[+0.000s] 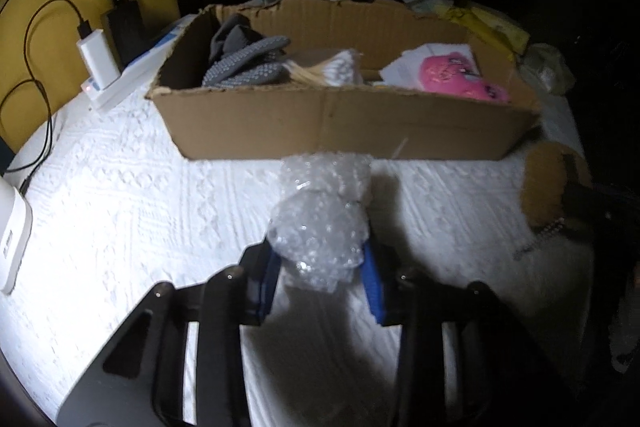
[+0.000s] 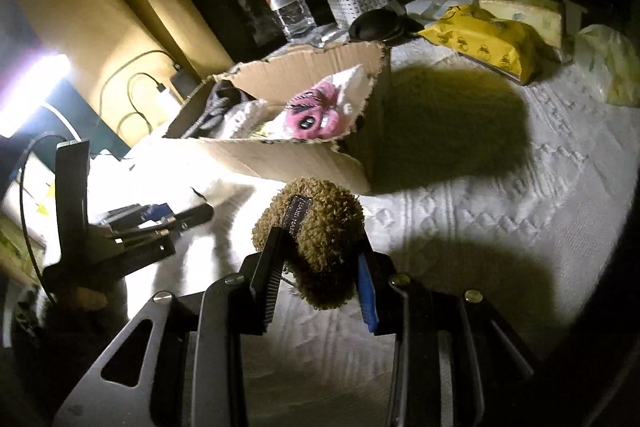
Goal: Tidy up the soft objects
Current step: 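Grasp the bubble-wrap bag with the left tool while the right tool holds the brown plush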
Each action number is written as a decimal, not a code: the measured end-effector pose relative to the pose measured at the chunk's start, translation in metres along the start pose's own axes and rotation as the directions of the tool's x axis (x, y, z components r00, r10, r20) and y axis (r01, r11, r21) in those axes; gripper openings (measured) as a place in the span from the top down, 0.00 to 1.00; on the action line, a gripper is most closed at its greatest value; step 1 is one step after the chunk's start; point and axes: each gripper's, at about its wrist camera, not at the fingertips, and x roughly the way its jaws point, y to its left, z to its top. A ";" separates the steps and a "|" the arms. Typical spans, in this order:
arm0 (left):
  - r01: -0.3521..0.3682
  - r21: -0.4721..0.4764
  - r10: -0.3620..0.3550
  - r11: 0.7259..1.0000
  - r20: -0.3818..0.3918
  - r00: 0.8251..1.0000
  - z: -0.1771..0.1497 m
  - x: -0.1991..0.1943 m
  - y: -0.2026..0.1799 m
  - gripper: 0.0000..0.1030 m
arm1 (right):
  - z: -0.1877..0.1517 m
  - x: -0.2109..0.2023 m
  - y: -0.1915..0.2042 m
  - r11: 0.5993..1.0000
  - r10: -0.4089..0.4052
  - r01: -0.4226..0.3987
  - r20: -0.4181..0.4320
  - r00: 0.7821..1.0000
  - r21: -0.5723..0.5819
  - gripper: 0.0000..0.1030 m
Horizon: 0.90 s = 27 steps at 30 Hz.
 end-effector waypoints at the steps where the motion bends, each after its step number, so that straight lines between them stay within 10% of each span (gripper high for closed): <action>1: 0.007 0.001 -0.007 1.000 0.003 1.000 -0.001 -0.003 -0.001 0.64 | 0.001 -0.001 0.003 1.000 -0.004 0.004 0.003 1.000 -0.008 0.66; 27: 0.072 0.025 -0.076 0.997 0.252 0.965 0.046 -0.112 -0.008 0.65 | 0.042 -0.036 0.054 0.992 0.038 -0.025 0.109 0.993 -0.124 0.66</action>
